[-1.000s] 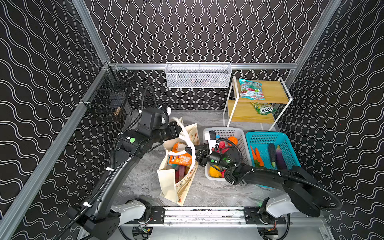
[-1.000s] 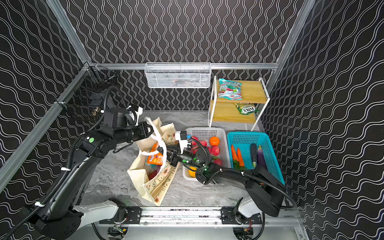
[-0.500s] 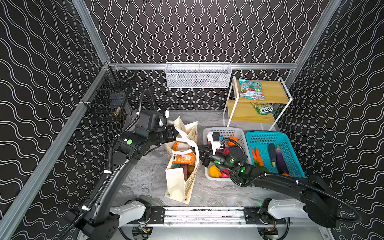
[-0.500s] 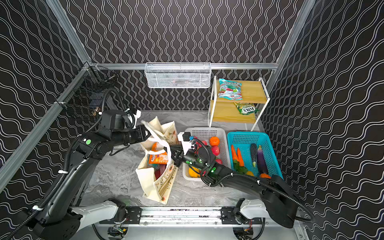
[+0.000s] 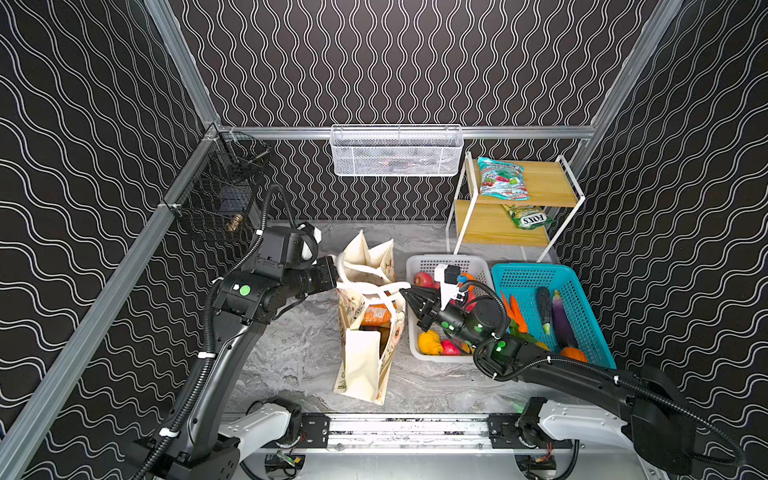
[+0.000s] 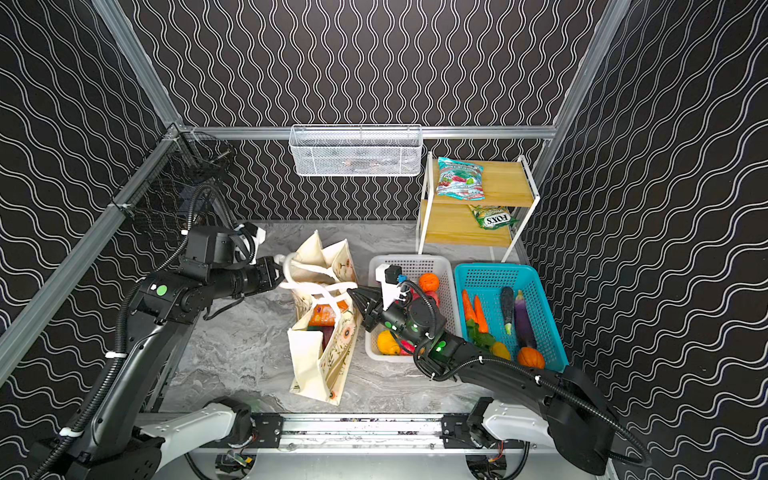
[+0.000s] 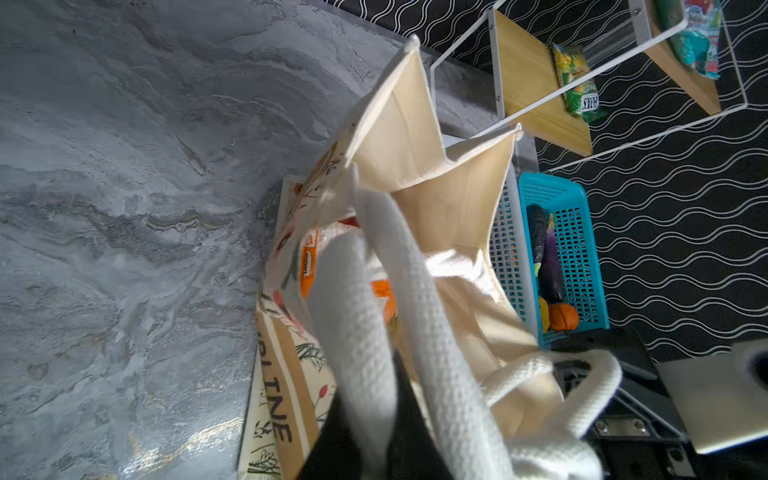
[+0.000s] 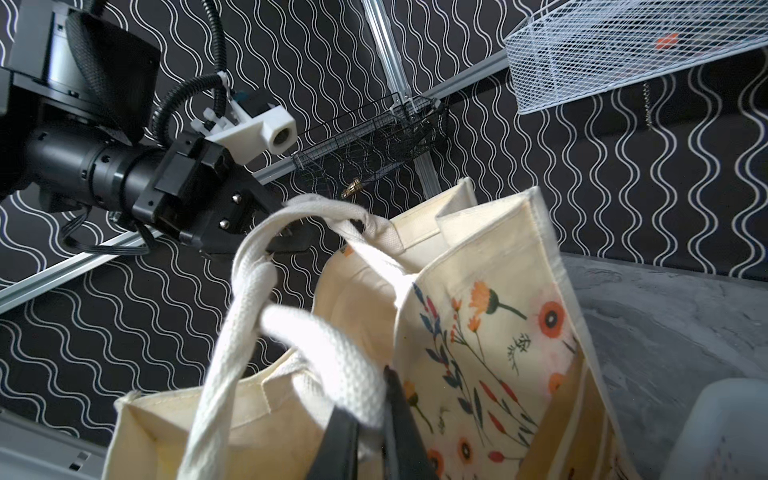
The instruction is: Place the food into the grocery bag and tie it
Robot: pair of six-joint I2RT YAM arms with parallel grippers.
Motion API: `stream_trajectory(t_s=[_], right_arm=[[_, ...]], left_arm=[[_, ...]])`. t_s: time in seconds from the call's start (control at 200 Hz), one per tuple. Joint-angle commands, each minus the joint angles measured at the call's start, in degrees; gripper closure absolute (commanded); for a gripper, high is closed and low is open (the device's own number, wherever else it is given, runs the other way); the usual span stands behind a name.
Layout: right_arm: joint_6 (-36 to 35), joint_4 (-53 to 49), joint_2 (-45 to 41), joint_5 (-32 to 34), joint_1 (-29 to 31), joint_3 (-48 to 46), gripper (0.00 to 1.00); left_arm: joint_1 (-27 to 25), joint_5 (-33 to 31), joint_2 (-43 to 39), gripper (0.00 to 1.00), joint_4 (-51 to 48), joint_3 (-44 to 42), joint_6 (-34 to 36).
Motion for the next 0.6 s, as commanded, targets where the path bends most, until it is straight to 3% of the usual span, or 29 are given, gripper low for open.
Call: stream_trajectory(t_s=[0.0,0.596], right_arm=[[-0.22,0.16,-1.25,5.25,-0.98,-0.42,0.94],[0.52,-4.36,0.21,1.21,-9.86,3.91,0.94]], left_arm=[[1.27,-3.87,-0.42,1.0,-2.46,0.67,2.53],[2.63,-14.28,-2.72,1.0,-4.22,3.3,3.03]])
